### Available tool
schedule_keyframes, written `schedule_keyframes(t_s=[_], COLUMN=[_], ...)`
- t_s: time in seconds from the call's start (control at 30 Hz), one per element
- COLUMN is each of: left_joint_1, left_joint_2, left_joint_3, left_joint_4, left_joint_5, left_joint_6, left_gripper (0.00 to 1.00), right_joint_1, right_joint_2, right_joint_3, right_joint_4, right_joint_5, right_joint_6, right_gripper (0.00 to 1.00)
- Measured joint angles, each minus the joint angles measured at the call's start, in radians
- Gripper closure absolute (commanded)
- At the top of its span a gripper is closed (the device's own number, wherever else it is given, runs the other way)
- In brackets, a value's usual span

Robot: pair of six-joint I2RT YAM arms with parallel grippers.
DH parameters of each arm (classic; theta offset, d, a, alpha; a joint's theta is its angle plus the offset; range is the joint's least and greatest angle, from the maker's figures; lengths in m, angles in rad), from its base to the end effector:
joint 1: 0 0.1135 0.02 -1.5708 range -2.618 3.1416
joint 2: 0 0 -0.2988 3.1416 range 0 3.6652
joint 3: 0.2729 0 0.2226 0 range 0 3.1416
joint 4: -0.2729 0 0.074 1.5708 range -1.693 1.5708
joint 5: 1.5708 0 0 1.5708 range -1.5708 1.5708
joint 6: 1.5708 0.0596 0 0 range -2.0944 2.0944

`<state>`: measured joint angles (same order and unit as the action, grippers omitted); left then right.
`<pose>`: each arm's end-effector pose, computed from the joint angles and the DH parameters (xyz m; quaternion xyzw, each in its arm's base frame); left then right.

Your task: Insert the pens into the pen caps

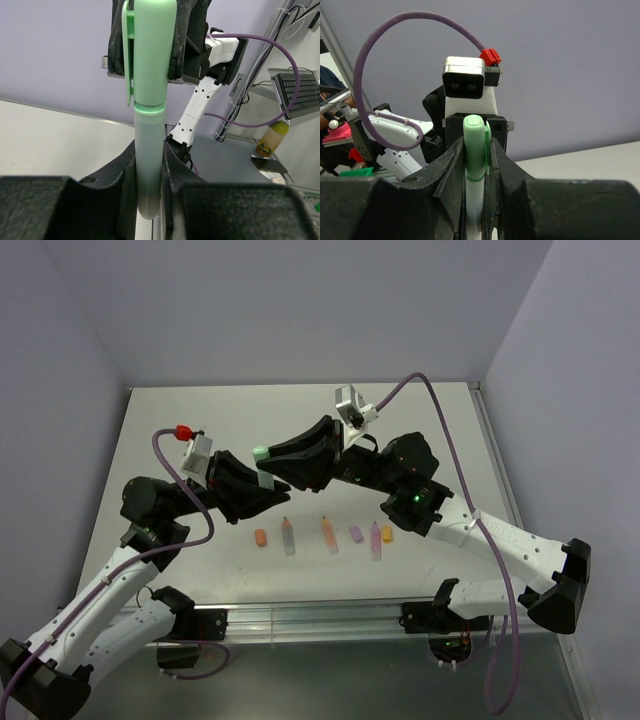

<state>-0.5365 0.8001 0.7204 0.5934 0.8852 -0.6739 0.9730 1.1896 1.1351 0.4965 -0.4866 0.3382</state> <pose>0.0861 -0.1049 0.4255 0.3377 0.4800 -0.6216 0.5189 0.1124 0.2146 0.4933 -0.3554 0.4297 0.6021 0.5715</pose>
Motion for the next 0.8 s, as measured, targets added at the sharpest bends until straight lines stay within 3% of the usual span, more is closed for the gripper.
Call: schedule_keyframes(t_s=[0.2,0.53,0.8], left_joint_1=[-0.002,-0.002,-0.002], left_joint_2=[-0.006,-0.011,-0.011], left_joint_3=[0.0,0.024,0.024], left_joint_4=[-0.016,-0.023,-0.04], left_joint_5=[-0.011,-0.071,-0.089], left_joint_6=[0.006,0.004,0.004], left_gripper=[1.0,1.0,1.0], right_joint_1=[0.0,0.02,0.02], right_joint_2=[0.0,0.003,0.0], right_joint_3=[0.0,-0.016,-0.016], right_joint_4=[-0.002,-0.068,-0.085], right_joint_5=[0.0,-0.05,-0.053], right_joint_6=[-0.007,-0.021,-0.05], right_gripper=[0.69,0.52,0.45])
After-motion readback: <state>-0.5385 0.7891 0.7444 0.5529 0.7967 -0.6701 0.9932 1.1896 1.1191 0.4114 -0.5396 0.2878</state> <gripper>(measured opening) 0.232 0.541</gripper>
